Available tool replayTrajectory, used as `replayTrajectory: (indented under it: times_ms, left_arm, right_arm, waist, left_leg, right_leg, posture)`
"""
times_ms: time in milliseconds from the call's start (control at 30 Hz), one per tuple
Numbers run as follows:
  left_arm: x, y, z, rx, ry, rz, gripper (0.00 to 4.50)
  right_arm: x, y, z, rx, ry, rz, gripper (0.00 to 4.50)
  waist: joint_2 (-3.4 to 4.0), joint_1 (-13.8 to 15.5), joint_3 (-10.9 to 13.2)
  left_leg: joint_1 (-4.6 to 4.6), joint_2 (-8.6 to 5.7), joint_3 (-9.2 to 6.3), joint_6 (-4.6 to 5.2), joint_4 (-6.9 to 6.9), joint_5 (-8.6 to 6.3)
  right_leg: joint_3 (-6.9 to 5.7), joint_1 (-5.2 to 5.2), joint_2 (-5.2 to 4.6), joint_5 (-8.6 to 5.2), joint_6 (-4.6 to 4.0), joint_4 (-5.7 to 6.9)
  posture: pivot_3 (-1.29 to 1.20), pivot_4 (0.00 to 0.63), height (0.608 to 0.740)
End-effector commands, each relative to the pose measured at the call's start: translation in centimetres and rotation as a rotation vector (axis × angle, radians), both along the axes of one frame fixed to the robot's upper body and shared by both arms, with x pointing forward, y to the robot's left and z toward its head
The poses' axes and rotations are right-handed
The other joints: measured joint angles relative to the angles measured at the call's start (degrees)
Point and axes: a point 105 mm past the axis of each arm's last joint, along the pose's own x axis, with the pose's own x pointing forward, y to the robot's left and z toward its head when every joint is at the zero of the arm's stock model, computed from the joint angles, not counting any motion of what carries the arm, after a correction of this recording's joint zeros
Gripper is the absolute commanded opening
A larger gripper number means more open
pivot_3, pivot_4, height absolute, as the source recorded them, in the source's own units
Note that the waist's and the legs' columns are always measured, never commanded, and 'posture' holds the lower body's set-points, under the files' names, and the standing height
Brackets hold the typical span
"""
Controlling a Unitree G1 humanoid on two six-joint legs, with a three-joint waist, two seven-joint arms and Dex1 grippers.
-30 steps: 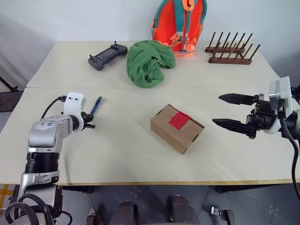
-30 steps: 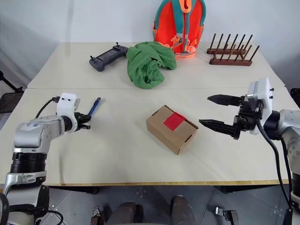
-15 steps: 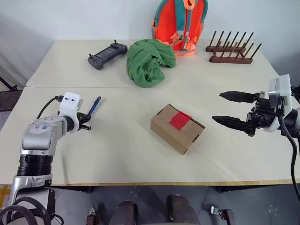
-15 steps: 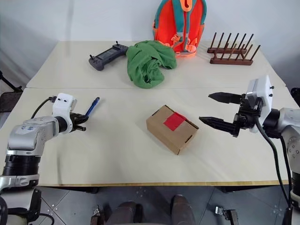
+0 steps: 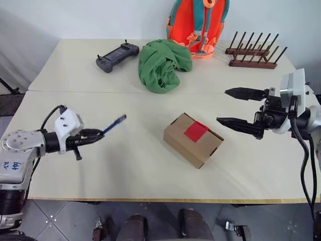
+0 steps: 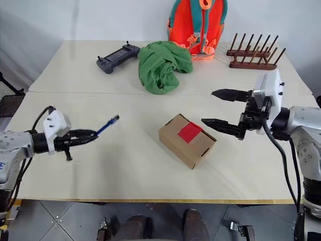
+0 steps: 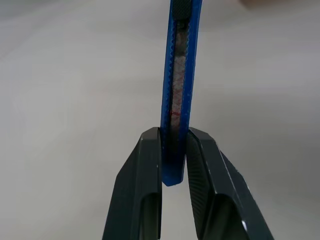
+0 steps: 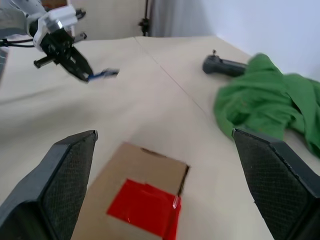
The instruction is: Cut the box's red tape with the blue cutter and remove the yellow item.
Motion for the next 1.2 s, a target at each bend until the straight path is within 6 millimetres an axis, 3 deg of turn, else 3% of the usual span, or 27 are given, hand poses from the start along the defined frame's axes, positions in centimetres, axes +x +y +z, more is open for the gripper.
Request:
replayTrajectory:
  times_ms: [33, 167, 267, 400, 633, 1200]
  left_arm:
    - [-0.9, -2.5, 0.2, 0.027, -0.049, -0.168, 0.58]
    - [-1.6, -3.5, -0.9, 0.109, -0.058, -0.264, 0.58]
    - [-2.2, -4.7, -1.9, 0.137, -0.047, -0.315, 0.56]
    - [-2.0, -4.8, -3.2, 0.211, -0.054, -0.324, 0.56]
    - [-3.0, -5.7, -5.5, 0.300, -0.046, -0.358, 0.56]
    - [-4.8, -7.8, -9.0, 0.255, 0.100, -0.297, 0.56]
  right_arm:
    - [-1.4, 3.3, -0.8, -0.106, -0.032, 0.127, 4.50]
    - [-2.5, 6.2, -2.0, -0.190, -0.022, 0.230, 4.50]
    - [-3.1, 8.1, -2.0, -0.153, -0.029, 0.283, 3.92]
    - [-2.6, 9.0, -3.2, -0.176, -0.037, 0.288, 2.57]
    - [-3.5, 10.9, -6.2, -0.265, -0.044, 0.367, 0.03]
    - [-4.1, 14.5, -9.0, -0.314, -0.070, 0.466, 0.03]
  waist:
    - [0.05, 0.12, 0.03]
    - [0.04, 0.66, 0.04]
    - [0.04, 0.69, 0.04]
    - [0.04, 0.71, 0.04]
    - [0.05, 0.72, 0.03]
    - [0.52, 1.02, -0.26]
  left_leg:
    - [0.00, -0.01, 0.01, 0.02, 0.00, -0.01]
    - [-0.06, 0.00, 0.04, 0.09, 0.08, -0.03]
    - [-0.05, -0.01, 0.02, 0.13, 0.08, -0.06]
    - [-0.07, -0.02, 0.01, 0.17, 0.07, -0.09]
    - [-0.01, -0.06, 0.05, 0.21, 0.07, -0.11]
    - [0.18, -0.12, -0.01, 0.26, 0.14, -0.10]
  right_leg:
    - [0.01, 0.00, -0.01, 0.00, 0.00, 0.00]
    - [0.03, 0.00, 0.02, 0.00, 0.00, 0.02]
    - [0.01, 0.00, 0.02, 0.01, 0.02, 0.06]
    - [-0.02, -0.01, 0.02, 0.02, 0.04, 0.05]
    - [-0.02, 0.02, 0.03, 0.03, 0.06, 0.09]
    - [0.02, 0.24, 0.00, 0.05, 0.09, 0.12]
  posture:
    - [0.00, 0.150, 0.740]
    - [0.00, 0.150, 0.740]
    - [0.00, 0.150, 0.740]
    - [0.00, 0.150, 0.740]
    - [0.00, 0.150, 0.740]
    - [0.00, 0.150, 0.740]
